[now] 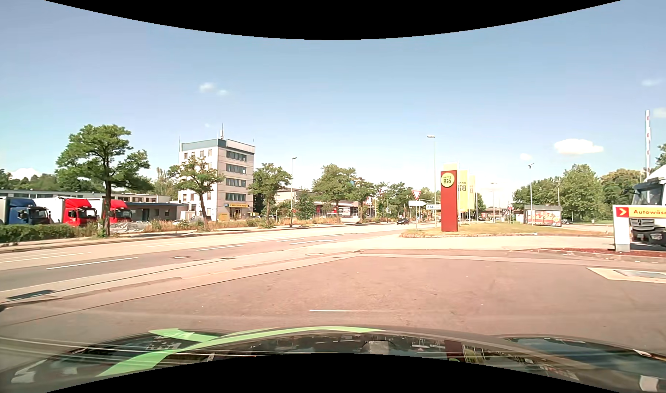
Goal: Follow the waypoints while adhering to traffic rules and regulations
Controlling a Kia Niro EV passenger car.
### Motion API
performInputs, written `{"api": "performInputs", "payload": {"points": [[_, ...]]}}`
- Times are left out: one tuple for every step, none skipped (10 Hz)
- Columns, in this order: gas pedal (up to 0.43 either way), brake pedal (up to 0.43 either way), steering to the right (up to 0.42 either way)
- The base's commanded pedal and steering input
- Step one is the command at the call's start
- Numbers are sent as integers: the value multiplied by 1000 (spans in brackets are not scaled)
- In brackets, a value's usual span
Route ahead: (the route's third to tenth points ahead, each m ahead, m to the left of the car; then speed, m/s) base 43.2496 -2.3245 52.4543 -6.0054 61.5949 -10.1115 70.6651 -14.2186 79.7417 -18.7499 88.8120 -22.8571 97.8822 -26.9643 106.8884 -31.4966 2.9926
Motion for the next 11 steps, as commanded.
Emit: {"api": "performInputs", "payload": {"points": [[67,0,129],[67,0,124],[67,0,113],[59,0,83],[59,0,62],[67,0,48],[67,0,35],[67,0,21],[67,0,9],[67,0,-9],[8,0,-25]]}}
